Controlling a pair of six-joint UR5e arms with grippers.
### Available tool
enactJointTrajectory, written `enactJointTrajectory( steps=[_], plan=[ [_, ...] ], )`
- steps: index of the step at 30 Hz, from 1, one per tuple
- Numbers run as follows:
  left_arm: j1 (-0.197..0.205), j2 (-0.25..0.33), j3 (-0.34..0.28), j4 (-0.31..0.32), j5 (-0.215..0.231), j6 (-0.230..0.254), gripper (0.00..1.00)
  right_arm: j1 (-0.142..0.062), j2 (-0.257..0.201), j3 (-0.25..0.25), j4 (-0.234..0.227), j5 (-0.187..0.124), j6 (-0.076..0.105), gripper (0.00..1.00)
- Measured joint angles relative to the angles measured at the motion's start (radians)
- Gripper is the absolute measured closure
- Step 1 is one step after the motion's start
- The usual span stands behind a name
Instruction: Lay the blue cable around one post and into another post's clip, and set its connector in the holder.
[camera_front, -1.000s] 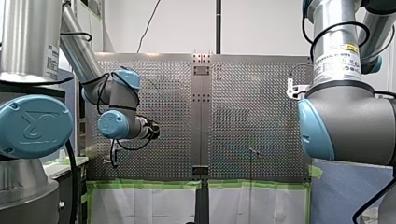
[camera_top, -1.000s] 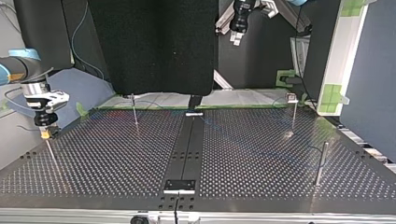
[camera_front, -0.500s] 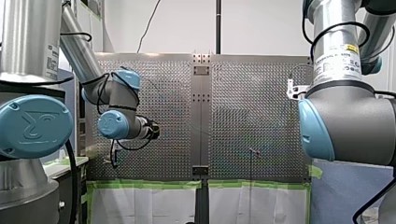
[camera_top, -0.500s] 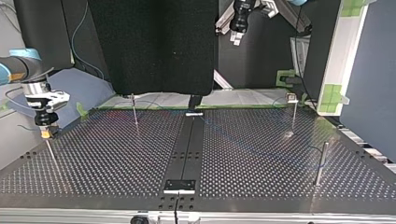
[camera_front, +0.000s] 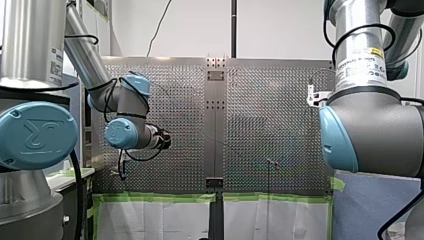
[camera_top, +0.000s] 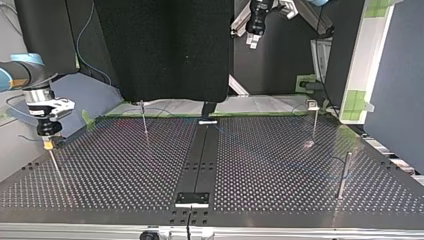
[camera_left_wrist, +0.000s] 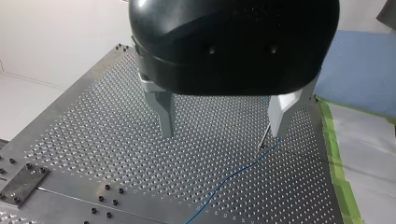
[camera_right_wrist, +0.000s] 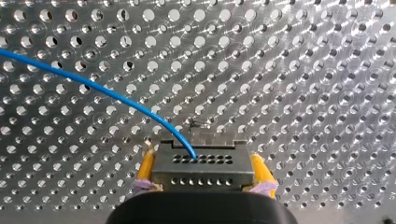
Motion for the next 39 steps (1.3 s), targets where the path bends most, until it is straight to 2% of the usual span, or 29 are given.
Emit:
enactJointTrajectory(
  steps=[11,22,23,24,26,27,29,30,31,32,33,34,35,36,38,39],
  plan=[
    [0.0,0.0,0.0,0.0,0.0,0.0,0.0,0.002,0.001,0.001,-0.005,-0.006,-0.012,0.98],
    [0.0,0.0,0.0,0.0,0.0,0.0,0.0,0.003,0.002,0.0,-0.005,-0.002,-0.013,0.98],
    [0.0,0.0,0.0,0.0,0.0,0.0,0.0,0.003,0.002,0.0,-0.005,-0.001,-0.013,0.85],
    [0.0,0.0,0.0,0.0,0.0,0.0,0.0,0.003,0.002,0.0,-0.006,0.0,-0.013,0.85],
    [0.0,0.0,0.0,0.0,0.0,0.0,0.0,0.003,0.002,0.0,-0.006,0.003,-0.013,0.71],
    [0.0,0.0,0.0,0.0,0.0,0.0,0.0,0.003,0.002,0.0,-0.006,0.004,-0.012,0.71],
    [0.0,0.0,0.0,0.0,0.0,0.0,0.0,0.003,0.002,0.0,-0.006,0.007,-0.013,0.56],
    [0.0,0.0,0.0,0.0,0.0,0.0,0.0,0.003,0.003,0.0,-0.006,0.008,-0.013,0.56],
    [0.0,0.0,0.0,0.0,0.0,0.0,0.0,0.003,0.003,0.0,-0.006,0.01,-0.013,0.48],
    [0.0,0.0,0.0,0.0,0.0,0.0,0.0,0.003,0.003,0.0,-0.006,0.012,-0.012,0.36],
    [0.0,0.0,0.0,0.0,0.0,0.0,0.0,0.003,0.003,0.0,-0.006,0.013,-0.012,0.36],
    [0.0,0.0,0.0,0.0,0.0,0.0,0.0,0.003,0.003,0.0,-0.006,0.014,-0.013,0.27],
    [0.0,0.0,0.0,0.0,0.0,0.0,0.0,0.003,0.002,0.0,-0.006,0.015,-0.013,0.13],
    [0.0,0.0,0.0,0.0,0.0,0.0,0.0,0.003,0.003,0.001,-0.006,0.017,-0.013,0.13],
    [0.0,0.0,0.0,0.0,0.0,0.0,0.0,0.002,0.003,0.001,-0.007,0.019,-0.012,0.0],
    [0.0,0.0,0.0,0.0,0.0,0.0,0.0,0.003,0.003,0.001,-0.007,0.019,-0.011,0.0]
  ],
)
